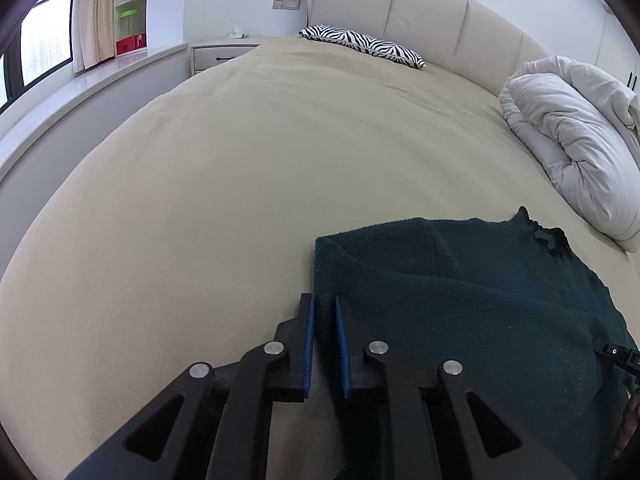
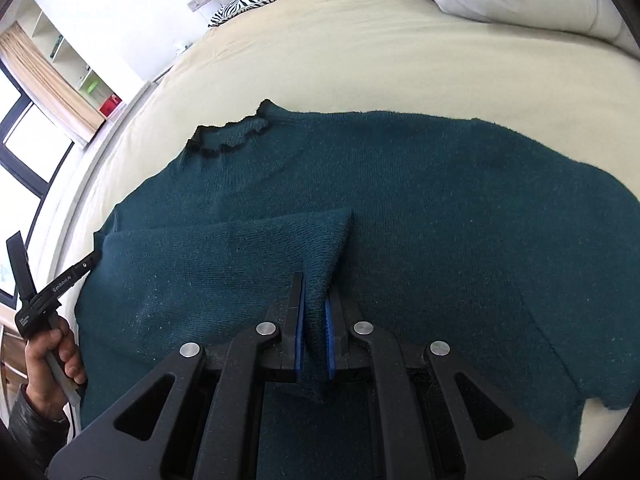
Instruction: Fold small clothes
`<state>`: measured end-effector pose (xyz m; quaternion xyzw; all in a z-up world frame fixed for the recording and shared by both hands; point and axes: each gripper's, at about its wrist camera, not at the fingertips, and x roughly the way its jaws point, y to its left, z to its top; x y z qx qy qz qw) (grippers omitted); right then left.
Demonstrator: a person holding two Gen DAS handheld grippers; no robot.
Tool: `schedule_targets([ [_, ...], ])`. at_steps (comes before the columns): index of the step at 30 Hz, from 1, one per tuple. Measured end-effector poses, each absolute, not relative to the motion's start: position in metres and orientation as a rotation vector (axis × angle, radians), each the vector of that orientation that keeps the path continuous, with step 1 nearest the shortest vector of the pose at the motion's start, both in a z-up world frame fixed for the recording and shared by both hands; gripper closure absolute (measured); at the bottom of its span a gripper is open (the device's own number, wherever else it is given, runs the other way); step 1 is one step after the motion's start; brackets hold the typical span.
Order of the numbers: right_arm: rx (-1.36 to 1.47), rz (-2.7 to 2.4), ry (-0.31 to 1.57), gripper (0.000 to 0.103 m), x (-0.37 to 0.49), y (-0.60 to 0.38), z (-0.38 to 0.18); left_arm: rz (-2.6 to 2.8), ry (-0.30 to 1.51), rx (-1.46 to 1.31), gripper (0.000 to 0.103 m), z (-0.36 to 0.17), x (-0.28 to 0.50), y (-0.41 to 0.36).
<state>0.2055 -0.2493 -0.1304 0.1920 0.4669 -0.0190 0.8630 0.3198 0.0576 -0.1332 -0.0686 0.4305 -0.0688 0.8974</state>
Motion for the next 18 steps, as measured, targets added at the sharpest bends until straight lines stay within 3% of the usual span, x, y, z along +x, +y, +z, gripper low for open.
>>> schedule_targets([
  [2,0.438,-0.044,0.978,0.095,0.206,-0.256,-0.136,-0.106,0.88,-0.136,0.076,-0.126,0.314,0.062],
  [5,0.495,-0.035,0.961,0.089,0.202,-0.263,-0.136,-0.055,0.803,-0.128,0.076,-0.104,0.294,0.065],
  [7,0.48,-0.116,0.94,0.074,0.194,-0.266,-0.127,-0.085,0.752,-0.127,0.075,-0.089,0.278,0.059],
  [12,0.51,-0.04,0.763,0.074,0.174,-0.244,-0.092,-0.19,0.837,0.007,0.075,-0.106,0.269,0.016],
  [13,0.52,0.034,0.773,0.074,0.177,-0.233,-0.093,-0.187,0.908,0.02,0.074,-0.123,0.275,0.015],
  [16,0.569,0.164,0.866,0.074,0.191,-0.21,-0.119,-0.199,0.898,-0.008,0.074,-0.132,0.271,0.025],
  [18,0.622,0.156,0.927,0.082,0.195,-0.216,-0.144,-0.201,0.9,-0.001,0.073,-0.13,0.267,0.027],
])
